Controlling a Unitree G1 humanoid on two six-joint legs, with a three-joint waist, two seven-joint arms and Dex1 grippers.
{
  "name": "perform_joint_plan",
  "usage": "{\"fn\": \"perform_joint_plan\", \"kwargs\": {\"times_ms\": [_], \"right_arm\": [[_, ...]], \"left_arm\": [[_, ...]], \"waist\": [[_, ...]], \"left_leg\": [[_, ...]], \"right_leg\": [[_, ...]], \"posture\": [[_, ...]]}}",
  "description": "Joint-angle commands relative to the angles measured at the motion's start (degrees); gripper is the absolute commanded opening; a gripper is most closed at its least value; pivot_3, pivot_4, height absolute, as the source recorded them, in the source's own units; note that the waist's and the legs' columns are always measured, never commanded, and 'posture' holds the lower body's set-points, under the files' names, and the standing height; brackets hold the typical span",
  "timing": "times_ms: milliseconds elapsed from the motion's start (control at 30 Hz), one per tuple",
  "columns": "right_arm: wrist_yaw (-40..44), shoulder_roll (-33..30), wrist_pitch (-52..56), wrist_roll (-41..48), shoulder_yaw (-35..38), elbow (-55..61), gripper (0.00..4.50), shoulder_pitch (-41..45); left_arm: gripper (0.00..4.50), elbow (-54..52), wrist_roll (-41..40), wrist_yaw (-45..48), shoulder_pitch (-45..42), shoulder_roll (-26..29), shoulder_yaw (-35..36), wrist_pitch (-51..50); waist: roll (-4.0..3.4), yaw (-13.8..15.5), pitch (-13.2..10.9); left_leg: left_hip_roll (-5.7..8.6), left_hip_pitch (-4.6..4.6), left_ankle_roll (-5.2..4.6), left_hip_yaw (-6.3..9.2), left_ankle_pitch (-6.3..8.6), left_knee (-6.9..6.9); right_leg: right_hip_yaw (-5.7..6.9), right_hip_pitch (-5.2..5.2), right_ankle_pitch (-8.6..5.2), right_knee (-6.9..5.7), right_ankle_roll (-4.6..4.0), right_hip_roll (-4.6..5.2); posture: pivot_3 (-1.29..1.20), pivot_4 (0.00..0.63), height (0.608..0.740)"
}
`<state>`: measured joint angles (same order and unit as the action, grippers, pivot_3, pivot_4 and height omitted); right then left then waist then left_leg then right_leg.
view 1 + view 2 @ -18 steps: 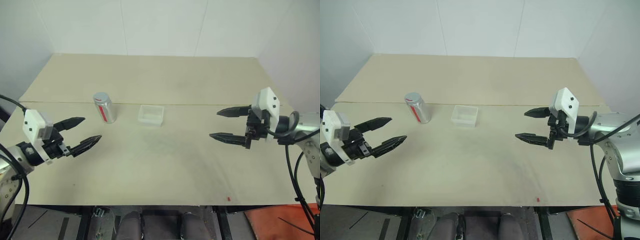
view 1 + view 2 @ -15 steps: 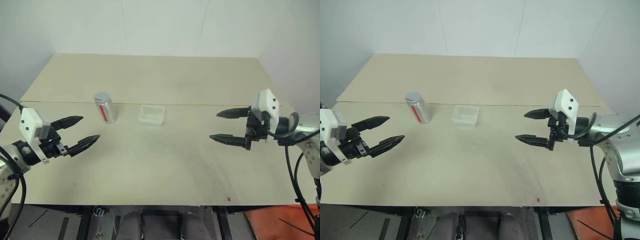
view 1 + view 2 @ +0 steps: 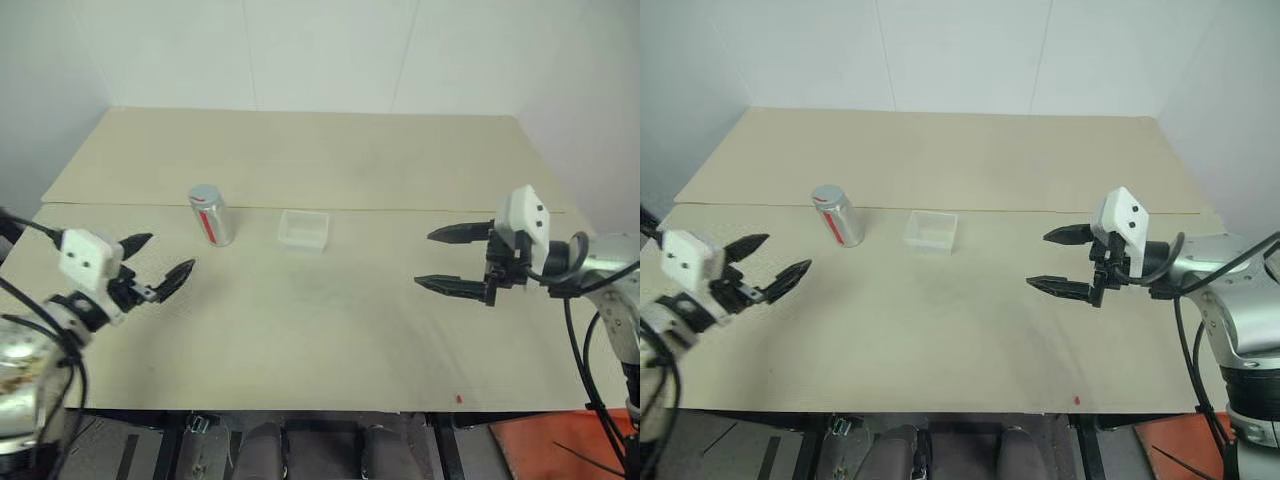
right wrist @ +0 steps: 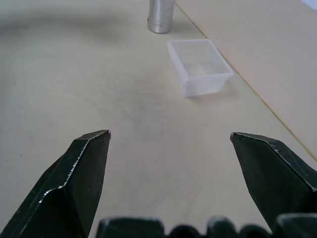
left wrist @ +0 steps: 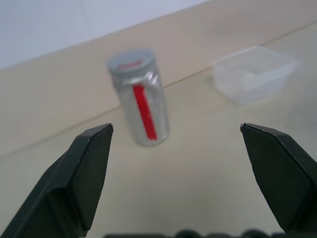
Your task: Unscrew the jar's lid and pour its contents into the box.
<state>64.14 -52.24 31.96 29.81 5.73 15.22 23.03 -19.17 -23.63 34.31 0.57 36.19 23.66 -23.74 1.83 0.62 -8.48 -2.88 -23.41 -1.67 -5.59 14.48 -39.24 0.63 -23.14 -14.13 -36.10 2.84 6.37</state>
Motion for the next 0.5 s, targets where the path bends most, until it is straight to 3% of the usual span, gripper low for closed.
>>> {"fn": "perform_joint_plan", "kwargs": {"times_ms": [33,233,500], "right_arm": [[0.3,-0.2,-1.1,0.4,0.8,1.3,4.50,0.5],[0.6,-0.1,-1.1,0.5,0.2,0.9,4.50,1.6],[0.4,-0.3,-0.3,1.0,0.5,1.8,4.50,1.3]], "left_arm": [[4.46,-0.5,3.1,-7.7,-1.6,-4.1,-1.1,0.8],[4.46,4.4,8.0,-14.9,-5.5,-12.6,-5.0,6.8],[4.46,17.6,10.7,-14.4,-12.6,-13.5,-8.3,13.2]], "waist": [[-0.01,0.0,0.0],[0.01,0.1,0.0],[0.01,0.1,0.0]], "left_leg": [[0.00,-0.01,0.00,0.06,0.00,0.00],[0.05,0.01,-0.01,0.19,0.00,-0.01],[0.05,0.00,-0.01,0.20,-0.01,0.00]], "right_leg": [[0.00,-0.01,0.00,0.00,0.00,0.00],[0.03,0.04,0.01,0.00,0.01,0.05],[0.06,0.02,0.01,-0.01,0.01,0.04]], "posture": [[0.00,0.150,0.740],[0.00,0.150,0.740],[0.00,0.150,0.740]]}}
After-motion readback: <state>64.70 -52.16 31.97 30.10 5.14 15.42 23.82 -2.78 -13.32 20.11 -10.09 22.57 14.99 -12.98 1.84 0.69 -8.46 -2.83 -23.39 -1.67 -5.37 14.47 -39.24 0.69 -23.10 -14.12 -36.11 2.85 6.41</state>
